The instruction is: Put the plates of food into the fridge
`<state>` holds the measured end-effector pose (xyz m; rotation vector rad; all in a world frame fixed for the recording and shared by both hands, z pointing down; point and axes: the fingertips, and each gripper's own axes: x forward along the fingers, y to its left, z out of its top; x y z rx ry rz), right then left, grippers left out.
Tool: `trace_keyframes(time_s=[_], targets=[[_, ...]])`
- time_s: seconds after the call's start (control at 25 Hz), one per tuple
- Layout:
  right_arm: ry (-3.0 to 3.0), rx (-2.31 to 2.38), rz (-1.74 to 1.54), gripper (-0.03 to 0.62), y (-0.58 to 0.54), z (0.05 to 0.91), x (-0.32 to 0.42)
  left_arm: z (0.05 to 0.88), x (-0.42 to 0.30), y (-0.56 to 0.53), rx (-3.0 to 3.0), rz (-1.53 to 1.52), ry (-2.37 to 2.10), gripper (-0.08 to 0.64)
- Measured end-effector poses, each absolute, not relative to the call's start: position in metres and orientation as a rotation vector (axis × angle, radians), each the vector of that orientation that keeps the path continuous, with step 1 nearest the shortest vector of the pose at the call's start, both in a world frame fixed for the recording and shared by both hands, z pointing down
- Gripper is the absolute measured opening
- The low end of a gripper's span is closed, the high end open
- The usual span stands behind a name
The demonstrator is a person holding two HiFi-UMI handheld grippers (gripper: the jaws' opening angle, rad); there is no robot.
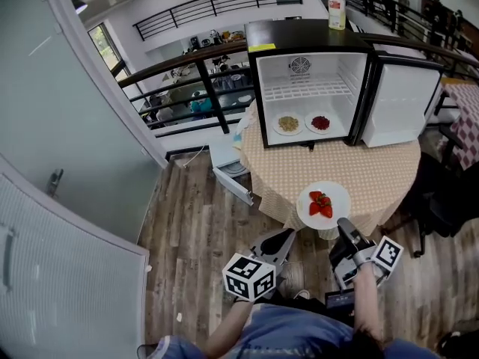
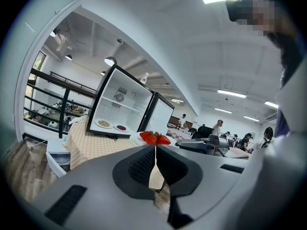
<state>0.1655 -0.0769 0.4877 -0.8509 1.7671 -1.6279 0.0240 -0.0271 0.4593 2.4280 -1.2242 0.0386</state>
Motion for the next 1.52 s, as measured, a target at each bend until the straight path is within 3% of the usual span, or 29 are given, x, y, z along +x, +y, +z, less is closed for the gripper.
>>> trace_keyframes(time_s=[0.52, 1.52], targets=[[1.735, -0.799, -1.647, 0.025, -0.129, 0.493, 0.175, 0.467, 0.029, -0.075, 2.399, 0.086, -1.239, 0.018], [1.751, -0.834, -1.484, 0.025, -0.341, 0.425, 0.136, 0.451, -0.020, -0.308, 2.522, 0.084, -1.086, 0.018]])
